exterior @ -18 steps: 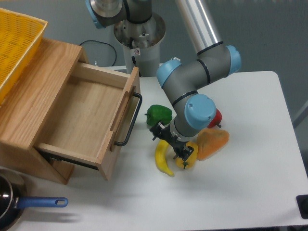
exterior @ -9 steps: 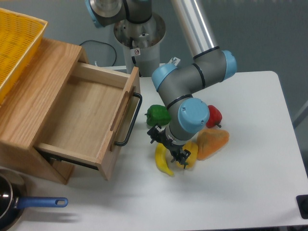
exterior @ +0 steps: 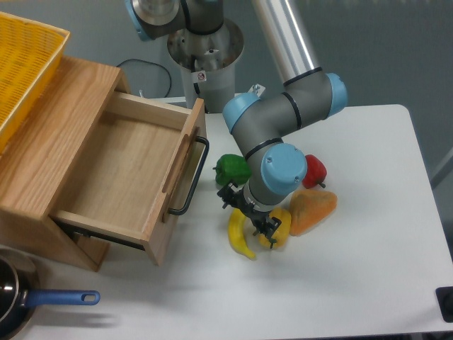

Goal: Pick up the banana
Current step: 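Adjust the gripper fingers around the banana beside the yellow pepper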

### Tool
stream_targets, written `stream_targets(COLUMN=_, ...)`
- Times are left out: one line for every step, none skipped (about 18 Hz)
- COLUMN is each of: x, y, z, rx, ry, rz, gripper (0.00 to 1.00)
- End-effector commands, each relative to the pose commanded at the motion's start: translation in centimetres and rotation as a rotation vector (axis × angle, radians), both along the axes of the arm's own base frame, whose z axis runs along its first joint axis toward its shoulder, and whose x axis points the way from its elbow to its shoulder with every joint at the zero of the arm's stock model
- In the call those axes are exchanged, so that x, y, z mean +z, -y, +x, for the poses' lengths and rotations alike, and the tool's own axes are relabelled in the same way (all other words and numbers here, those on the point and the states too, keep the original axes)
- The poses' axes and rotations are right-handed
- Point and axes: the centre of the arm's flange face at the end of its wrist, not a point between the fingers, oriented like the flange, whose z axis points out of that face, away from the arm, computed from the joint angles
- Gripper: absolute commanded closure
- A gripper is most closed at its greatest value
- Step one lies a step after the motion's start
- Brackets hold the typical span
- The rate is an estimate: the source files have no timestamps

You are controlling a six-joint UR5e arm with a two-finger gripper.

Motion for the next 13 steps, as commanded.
stream_targets(x=0.0, y=0.0, z=0.0, rx=0.0, ry=0.0, rz=0.0, gripper=0.0)
stream_targets(x=0.0, y=0.0, z=0.0, rx=0.001, ry=0.0, rz=0.0, gripper=0.0)
stream_targets(x=-0.2, y=0.0, z=-0.1, rx=0.001, ry=0.002, rz=-0.002, gripper=0.0)
stream_targets(x=-0.5, y=-0.1, z=-0.1, rx=0.001, ry=0.004, rz=-0.005, gripper=0.0)
stream_targets(x=-0.7, y=-0.1, z=-0.2, rx=0.001, ry=0.006, rz=-0.005, gripper=0.0)
stream_targets(x=-0.7, y=-0.2, z=-0.2, rx=0.001, ry=0.006, rz=-0.005, gripper=0.0)
stream_targets(x=-0.7, y=-0.2, z=-0.2, rx=0.0, ry=0.006, rz=-0.005, gripper=0.0)
stream_targets(x=-0.8, y=-0.3, z=0.0, rx=-0.002, ry=0.007, rz=-0.007, gripper=0.0)
stream_targets(x=-0.8, y=-0.3, z=0.1, rx=-0.003, ry=0.008, rz=-0.008, gripper=0.0)
stream_targets(x=-0.9, y=-0.3, z=0.1, rx=-0.002, ry=0.009, rz=-0.009, gripper=0.0)
stream_targets(x=-1.1, y=-0.3, z=0.2, rx=-0.005, ry=0.011, rz=-0.011, gripper=0.0)
stream_targets(x=-1.2, y=-0.2, z=0.2, rx=-0.006, ry=0.008, rz=-0.018, gripper=0.0)
stream_targets(x=-1.3, y=-0.1, z=0.1, rx=-0.01, ry=0.0, rz=-0.031, gripper=0.0)
